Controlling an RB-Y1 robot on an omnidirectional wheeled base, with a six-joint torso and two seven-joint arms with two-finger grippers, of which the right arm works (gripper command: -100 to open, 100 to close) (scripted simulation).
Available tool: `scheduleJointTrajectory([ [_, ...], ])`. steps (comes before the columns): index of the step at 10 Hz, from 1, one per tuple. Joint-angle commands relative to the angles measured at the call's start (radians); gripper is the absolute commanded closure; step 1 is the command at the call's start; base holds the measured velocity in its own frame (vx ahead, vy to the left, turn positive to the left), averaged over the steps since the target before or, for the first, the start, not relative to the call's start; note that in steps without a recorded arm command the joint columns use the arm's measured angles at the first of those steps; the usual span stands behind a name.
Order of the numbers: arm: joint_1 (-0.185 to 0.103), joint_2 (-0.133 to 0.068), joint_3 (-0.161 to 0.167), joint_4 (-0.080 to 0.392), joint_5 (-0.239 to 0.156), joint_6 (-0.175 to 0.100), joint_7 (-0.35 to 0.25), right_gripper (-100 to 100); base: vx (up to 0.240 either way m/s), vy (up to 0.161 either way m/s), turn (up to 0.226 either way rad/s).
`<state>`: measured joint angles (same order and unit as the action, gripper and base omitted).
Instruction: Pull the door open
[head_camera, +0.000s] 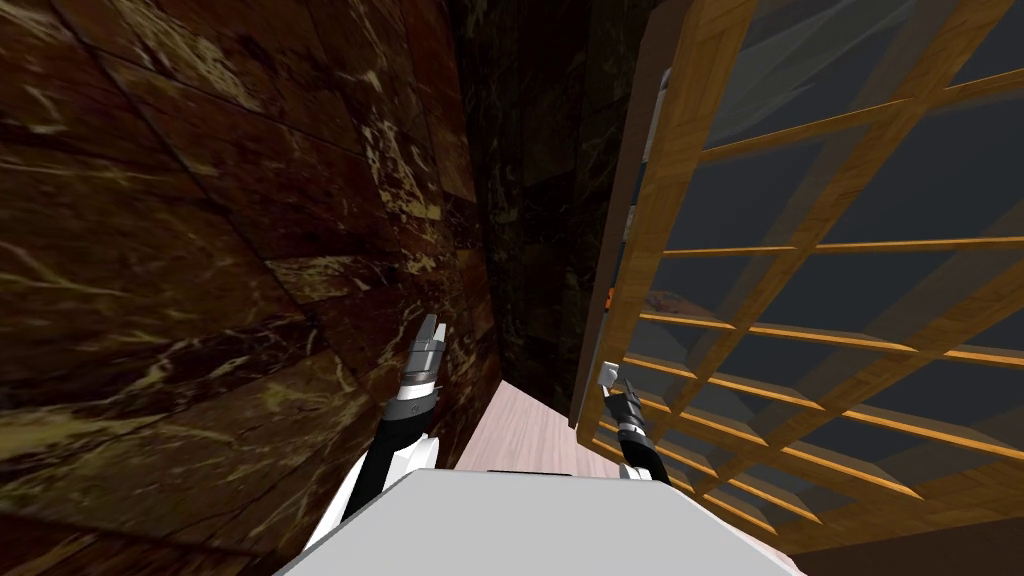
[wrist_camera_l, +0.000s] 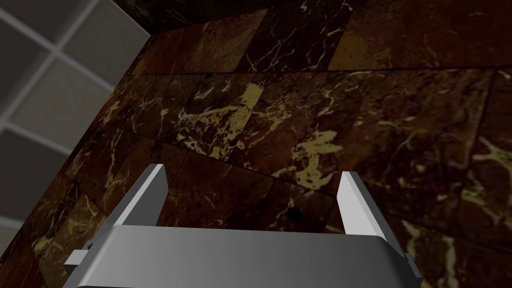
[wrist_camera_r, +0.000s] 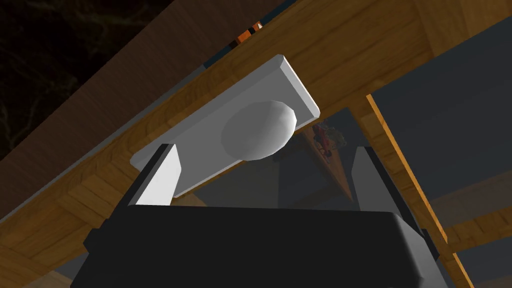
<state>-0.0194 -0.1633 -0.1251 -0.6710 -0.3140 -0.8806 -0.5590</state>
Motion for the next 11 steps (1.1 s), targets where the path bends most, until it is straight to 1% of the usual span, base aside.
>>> scheduleJointTrajectory([
  [1, -0.001, 0.001, 0.003, -0.001, -0.009, 0.001, -0.029, -100, -0.039, -0.010, 0.024],
  [2, -0.003, 0.003, 0.010, -0.002, -0.028, 0.001, -0.069, -100, -0.041, -0.006, 0.050],
  [3, -0.004, 0.005, 0.017, -0.003, -0.047, 0.002, -0.095, -100, -0.065, -0.016, 0.074],
  [4, -0.004, 0.005, 0.017, -0.003, -0.047, 0.002, -0.112, -100, -0.056, -0.008, 0.026],
  [5, -0.006, 0.007, 0.024, -0.005, -0.066, 0.003, -0.147, -100, -0.056, -0.004, 0.033],
  [6, -0.006, 0.007, 0.024, -0.005, -0.066, 0.003, -0.153, -100, -0.046, -0.005, 0.026],
  [7, -0.008, 0.009, 0.031, -0.006, -0.085, 0.003, -0.193, -100, -0.050, 0.000, 0.065],
  [8, -0.010, 0.011, 0.038, -0.007, -0.104, 0.004, -0.219, -100, -0.073, -0.012, 0.073],
  [9, -0.010, 0.011, 0.038, -0.007, -0.104, 0.004, -0.236, -100, -0.052, -0.015, 0.016],
  [10, -0.012, 0.014, 0.045, -0.008, -0.124, 0.004, -0.271, -100, -0.050, -0.014, 0.037],
  [11, -0.012, 0.014, 0.045, -0.008, -0.124, 0.004, -0.278, -100, -0.039, -0.008, 0.028],
])
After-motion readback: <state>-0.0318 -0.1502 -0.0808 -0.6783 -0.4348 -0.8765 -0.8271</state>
